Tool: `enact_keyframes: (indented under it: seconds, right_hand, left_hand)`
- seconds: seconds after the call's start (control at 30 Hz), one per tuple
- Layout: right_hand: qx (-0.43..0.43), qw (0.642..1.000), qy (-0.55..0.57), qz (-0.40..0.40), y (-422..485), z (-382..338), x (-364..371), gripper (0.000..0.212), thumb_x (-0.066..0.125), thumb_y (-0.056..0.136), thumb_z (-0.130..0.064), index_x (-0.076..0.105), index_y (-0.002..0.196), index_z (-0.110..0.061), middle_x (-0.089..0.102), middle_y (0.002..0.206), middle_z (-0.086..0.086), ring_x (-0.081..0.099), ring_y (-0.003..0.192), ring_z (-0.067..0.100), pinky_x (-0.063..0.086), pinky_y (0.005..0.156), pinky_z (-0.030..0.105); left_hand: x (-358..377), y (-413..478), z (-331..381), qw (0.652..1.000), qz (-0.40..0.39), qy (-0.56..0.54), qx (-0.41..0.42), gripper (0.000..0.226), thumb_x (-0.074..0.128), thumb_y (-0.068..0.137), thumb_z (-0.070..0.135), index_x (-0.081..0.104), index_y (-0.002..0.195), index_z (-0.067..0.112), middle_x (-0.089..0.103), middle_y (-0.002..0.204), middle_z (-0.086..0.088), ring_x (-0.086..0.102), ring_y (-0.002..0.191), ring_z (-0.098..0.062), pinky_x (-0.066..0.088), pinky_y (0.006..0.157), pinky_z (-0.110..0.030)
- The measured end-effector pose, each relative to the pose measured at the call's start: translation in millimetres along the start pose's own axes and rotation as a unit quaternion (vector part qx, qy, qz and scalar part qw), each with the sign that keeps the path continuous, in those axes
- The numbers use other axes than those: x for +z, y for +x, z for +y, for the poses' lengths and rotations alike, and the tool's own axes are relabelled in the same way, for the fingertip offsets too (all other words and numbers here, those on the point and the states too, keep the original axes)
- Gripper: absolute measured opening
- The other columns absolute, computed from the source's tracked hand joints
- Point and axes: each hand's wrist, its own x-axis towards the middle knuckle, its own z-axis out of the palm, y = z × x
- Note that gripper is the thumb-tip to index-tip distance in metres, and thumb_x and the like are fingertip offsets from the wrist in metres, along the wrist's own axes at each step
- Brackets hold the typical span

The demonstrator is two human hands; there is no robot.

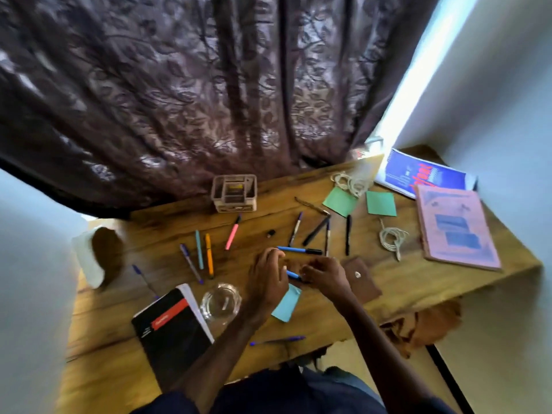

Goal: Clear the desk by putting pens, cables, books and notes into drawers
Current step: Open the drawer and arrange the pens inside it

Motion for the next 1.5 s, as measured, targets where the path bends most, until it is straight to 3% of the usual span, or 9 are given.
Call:
enact_keyframes:
  seconds: [0.23,0.43,0.57,0.7,0.83,0.93,1.07,1.23,1.5]
  right_hand:
    - [0.022,0.999,0.03,-0.025,-19.9,63.9,-108.2,0.025,0.069,0.092,-0.017,0.078,0.072,-0.027,0.074,0.072,0.001,0.065,0.061,0.013,0.05,0.057,0.028]
    - [0.094,0.991,0.052,-0.079,-53.9,163.9,-224.5,0.02,0.064,0.096,-0.019,0.077,0.084,-0.01,0.078,0.081,0.009,0.07,0.066,0.009,0.051,0.059,0.023]
    - [0.214,0.948,0.234,-0.028,-79.5,239.4,-275.6,0.02,0.064,0.097,-0.02,0.074,0.104,-0.005,0.079,0.098,0.014,0.074,0.084,0.021,0.052,0.066,0.026]
    - [0.307,0.84,0.447,0.004,-78.7,299.1,-297.1,0.035,0.058,0.099,-0.033,0.067,0.118,-0.005,0.075,0.114,0.017,0.07,0.11,0.029,0.055,0.087,0.037]
    - [0.321,0.734,0.598,0.024,-35.6,337.9,-303.5,0.055,0.055,0.098,-0.043,0.054,0.132,-0.001,0.062,0.131,0.022,0.058,0.128,0.033,0.045,0.111,0.045]
    - [0.309,0.692,0.652,0.034,5.0,349.2,-297.7,0.061,0.053,0.097,-0.05,0.052,0.133,-0.001,0.061,0.128,0.021,0.058,0.123,0.032,0.046,0.108,0.042]
    - [0.285,0.691,0.664,0.022,46.2,352.3,-281.6,0.071,0.047,0.092,-0.064,0.06,0.129,-0.005,0.067,0.112,0.017,0.061,0.107,0.029,0.048,0.092,0.039]
    - [0.285,0.687,0.668,0.006,66.0,364.9,-267.9,0.081,0.05,0.084,-0.073,0.064,0.131,-0.008,0.065,0.131,0.017,0.057,0.124,0.033,0.04,0.11,0.048]
    - [0.271,0.697,0.664,0.013,59.7,371.8,-267.5,0.063,0.072,0.069,-0.067,0.075,0.102,-0.013,0.068,0.109,0.01,0.063,0.104,0.025,0.046,0.093,0.038]
  left_hand:
    - [77.3,-23.4,114.9,0.991,-0.104,-0.08,0.023,0.022,0.061,0.093,0.026,0.064,0.114,0.021,0.07,0.111,0.001,0.066,0.105,-0.02,0.055,0.084,-0.035]
    - [186.2,-76.7,203.1,0.94,-0.16,-0.246,-0.173,0.013,0.072,0.088,0.011,0.074,0.101,0.01,0.077,0.098,-0.005,0.072,0.093,-0.019,0.058,0.085,-0.035]
    - [261.7,-116.2,248.7,0.739,-0.212,-0.466,-0.437,0.019,0.067,0.095,0.014,0.071,0.109,0.003,0.076,0.103,-0.013,0.071,0.083,-0.021,0.058,0.071,-0.03]
    - [314.0,-127.9,276.3,0.52,-0.139,-0.604,-0.588,0.04,0.061,0.097,0.033,0.064,0.12,0.0,0.073,0.117,-0.017,0.069,0.107,-0.028,0.054,0.096,-0.037]
    - [351.7,-106.3,284.7,0.438,-0.023,-0.648,-0.622,0.066,0.046,0.099,0.049,0.05,0.136,-0.006,0.056,0.139,-0.026,0.053,0.133,-0.036,0.038,0.117,-0.044]
    - [373.8,-79.3,276.6,0.386,0.082,-0.664,-0.635,0.069,0.036,0.1,0.051,0.048,0.14,-0.004,0.055,0.134,-0.025,0.053,0.127,-0.036,0.038,0.117,-0.046]
    - [394.8,-63.9,264.2,0.336,0.171,-0.683,-0.625,0.071,0.033,0.096,0.052,0.053,0.14,0.0,0.06,0.135,-0.024,0.058,0.128,-0.036,0.043,0.112,-0.048]
    - [414.9,-59.7,252.8,0.307,0.238,-0.686,-0.616,0.074,0.03,0.094,0.065,0.061,0.134,0.01,0.064,0.132,-0.019,0.061,0.124,-0.035,0.048,0.105,-0.05]
    - [407.2,-71.2,241.8,0.291,0.211,-0.705,-0.612,0.069,0.047,0.092,0.062,0.059,0.131,0.006,0.064,0.13,-0.02,0.062,0.121,-0.036,0.048,0.107,-0.049]
